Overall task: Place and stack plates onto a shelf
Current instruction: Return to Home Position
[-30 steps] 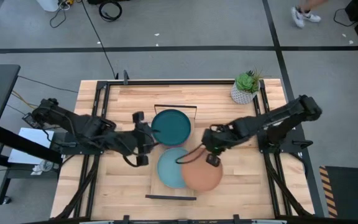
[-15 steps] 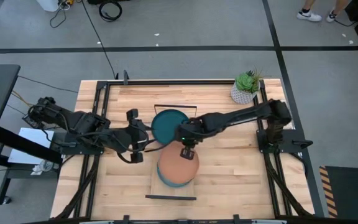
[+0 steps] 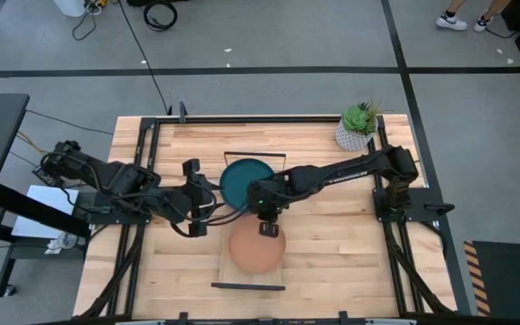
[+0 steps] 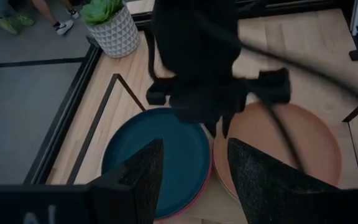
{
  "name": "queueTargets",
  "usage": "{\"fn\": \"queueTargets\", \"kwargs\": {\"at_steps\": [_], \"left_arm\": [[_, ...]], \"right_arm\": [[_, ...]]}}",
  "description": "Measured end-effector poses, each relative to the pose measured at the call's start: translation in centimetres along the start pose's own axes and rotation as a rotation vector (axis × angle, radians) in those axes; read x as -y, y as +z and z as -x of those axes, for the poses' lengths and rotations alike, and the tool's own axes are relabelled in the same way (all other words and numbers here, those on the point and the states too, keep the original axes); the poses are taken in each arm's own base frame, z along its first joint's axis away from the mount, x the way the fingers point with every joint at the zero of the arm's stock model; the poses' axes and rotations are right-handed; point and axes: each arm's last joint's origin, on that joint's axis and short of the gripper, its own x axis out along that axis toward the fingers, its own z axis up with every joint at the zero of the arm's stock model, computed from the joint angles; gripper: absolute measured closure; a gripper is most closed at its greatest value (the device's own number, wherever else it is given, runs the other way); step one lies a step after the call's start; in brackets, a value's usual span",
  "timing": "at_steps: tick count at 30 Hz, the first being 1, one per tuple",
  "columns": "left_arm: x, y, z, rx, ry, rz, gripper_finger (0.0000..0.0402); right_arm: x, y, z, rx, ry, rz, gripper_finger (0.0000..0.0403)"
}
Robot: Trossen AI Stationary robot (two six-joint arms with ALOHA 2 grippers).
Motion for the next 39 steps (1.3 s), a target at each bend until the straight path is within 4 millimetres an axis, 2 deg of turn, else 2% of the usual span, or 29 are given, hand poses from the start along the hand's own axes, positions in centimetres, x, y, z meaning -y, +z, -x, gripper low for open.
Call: {"fn": "queueTargets", "kwargs": {"at_steps": [3, 7, 13, 16, 20, 23, 27, 33, 39], "left_arm": [[0.4, -0.3, -0.4, 0.007, -0.005, -0.024, 0.0217], [1.7, -2.4, -1.6, 0.006, -0.027, -0.065, 0.0217], [2.9, -6.8, -3.9, 0.009, -0.045, -0.037, 0.0217], [3.4, -8.7, -4.7, 0.045, -0.073, -0.009, 0.0217], [4.1, -11.0, -5.6, 0.089, -0.101, 0.012, 0.0217], [4.5, -12.3, -6.1, 0.122, -0.104, 0.025, 0.0217], [5.1, -13.6, -6.6, 0.161, -0.123, 0.047, 0.0217], [6.0, -15.1, -6.7, 0.232, -0.162, 0.082, 0.0217], [6.4, -16.6, -6.8, 0.254, -0.137, 0.11, 0.0217]], "right_arm": [[-0.6, -0.2, 1.7, 0.019, -0.011, 0.032, 0.0311], [-2.5, -1.0, 4.7, 0.113, -0.138, 0.105, 0.0308], [-4.8, -4.8, 5.6, 0.19, -0.181, 0.15, 0.0309], [-5.7, -6.9, 5.0, 0.262, -0.161, 0.149, 0.0309], [-6.6, -9.8, 3.3, 0.373, -0.11, 0.164, 0.0309], [-6.9, -11.3, 1.8, 0.465, -0.072, 0.172, 0.0309], [-7.0, -12.9, -0.4, 0.502, -0.054, 0.197, 0.0309], [-7.2, -13.8, -2.6, 0.476, -0.069, 0.237, 0.0309], [-7.3, -14.2, -3.6, 0.439, -0.061, 0.26, 0.0309]]}}
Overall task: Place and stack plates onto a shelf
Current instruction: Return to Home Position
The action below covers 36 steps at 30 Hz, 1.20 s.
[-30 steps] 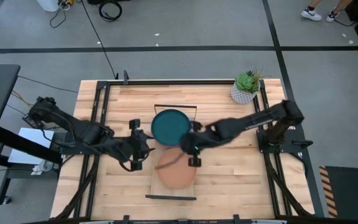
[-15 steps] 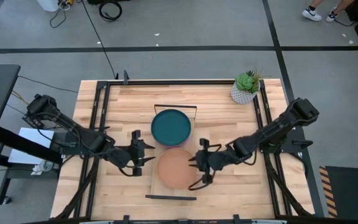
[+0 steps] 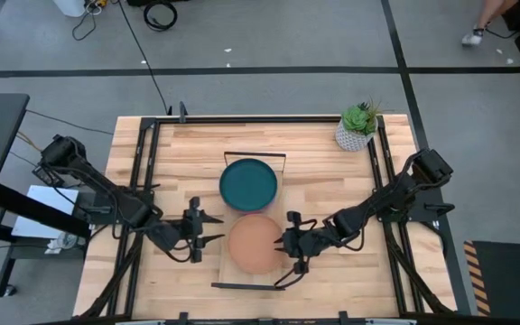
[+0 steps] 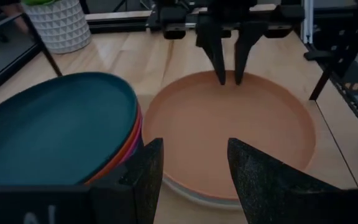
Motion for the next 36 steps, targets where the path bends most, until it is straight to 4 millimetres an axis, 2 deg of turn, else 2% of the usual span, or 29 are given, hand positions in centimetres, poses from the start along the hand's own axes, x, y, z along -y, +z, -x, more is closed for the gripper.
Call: {"fn": "queueTargets", "kwargs": {"at_steps": [6, 11, 15, 20, 25, 31, 36], "left_arm": [[0.1, -1.3, 0.3, 0.022, 0.021, 0.024, 0.0217], [0.5, -2.0, 0.8, 0.029, 0.006, 0.02, 0.0217], [0.9, -3.0, 1.4, 0.043, 0.011, 0.002, 0.0217], [0.3, -4.4, 3.0, 0.082, 0.05, 0.011, 0.0217], [-0.9, -4.7, 4.6, 0.134, 0.043, 0.053, 0.0218], [-3.1, -4.2, 5.2, 0.168, 0.024, 0.027, 0.0242], [-4.6, -4.2, 5.2, 0.171, -0.092, -0.076, 0.0267]], "right_arm": [[0.0, 0.4, 0.3, 0.019, 0.003, 0.018, 0.0309], [0.1, 2.2, 3.2, 0.108, -0.029, 0.025, 0.0309], [-0.2, 2.0, 5.1, 0.125, -0.072, 0.04, 0.031], [-0.2, -0.2, 7.6, 0.167, -0.137, 0.003, 0.031], [0.7, -2.6, 9.9, 0.193, -0.147, -0.029, 0.031], [2.9, -4.7, 12.0, 0.254, -0.164, -0.074, 0.031], [5.0, -6.6, 13.6, 0.304, -0.151, -0.121, 0.031]]}}
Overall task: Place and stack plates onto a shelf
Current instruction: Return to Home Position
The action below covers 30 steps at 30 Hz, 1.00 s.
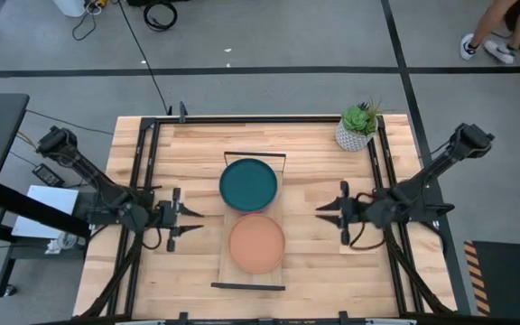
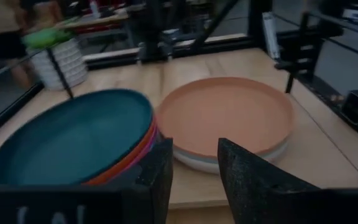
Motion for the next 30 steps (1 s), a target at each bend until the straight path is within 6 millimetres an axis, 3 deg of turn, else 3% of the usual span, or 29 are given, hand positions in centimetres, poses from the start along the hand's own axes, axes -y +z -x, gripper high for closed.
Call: {"fn": "queueTargets", "kwargs": {"at_steps": [5, 17, 22, 30], "left_arm": [[-1.7, -0.5, -0.2, 0.02, 0.003, -0.036, 0.029], [-4.0, -5.4, 0.3, 0.023, 0.105, 0.031, 0.0336], [-4.1, -5.1, 0.6, 0.052, 0.087, 0.023, 0.0347], [-4.3, -4.7, 0.8, 0.086, 0.122, 0.022, 0.0354]], "right_arm": [[2.3, -0.8, 1.0, 0.05, -0.02, -0.024, 0.0318], [5.6, -2.3, 3.4, 0.205, 0.008, -0.053, 0.0362], [6.2, -3.3, 4.0, 0.226, -0.011, -0.086, 0.0376], [6.3, -5.6, 3.6, 0.234, 0.056, -0.308, 0.0379]]}}
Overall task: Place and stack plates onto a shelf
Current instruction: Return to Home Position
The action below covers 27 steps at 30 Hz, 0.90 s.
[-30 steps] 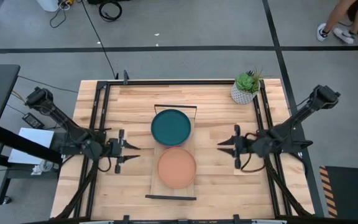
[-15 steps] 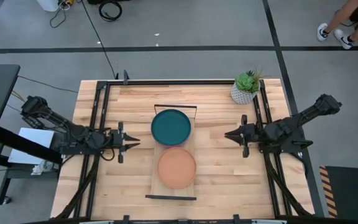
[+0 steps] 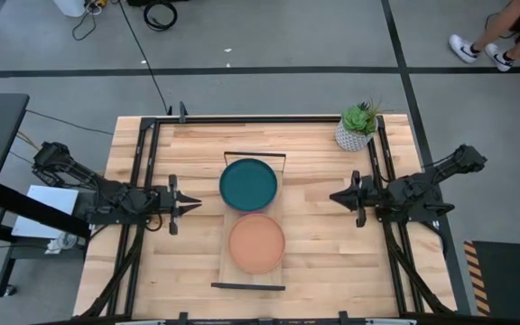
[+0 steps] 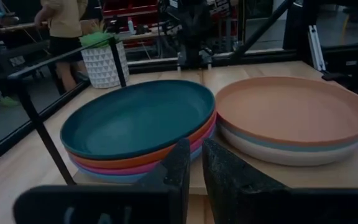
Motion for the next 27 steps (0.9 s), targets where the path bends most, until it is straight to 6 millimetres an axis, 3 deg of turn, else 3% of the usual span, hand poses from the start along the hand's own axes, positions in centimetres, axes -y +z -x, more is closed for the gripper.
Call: {"fn": "queueTargets", "kwargs": {"at_steps": [5, 10, 27], "left_arm": [[0.0, 0.0, 0.0, 0.0, 0.0, 0.027, 0.0354], [0.0, -0.01, 0.0, 0.0, 0.0, 0.1, 0.0354], [0.01, -0.03, -0.01, -0.001, 0.0, 0.101, 0.0354]], "right_arm": [[-0.15, -0.03, -0.11, 0.007, 0.036, -0.101, 0.0379], [-0.19, -0.04, -0.11, 0.002, 0.049, -0.102, 0.038], [-0.19, -0.04, -0.11, 0.002, 0.049, -0.102, 0.0378]]}}
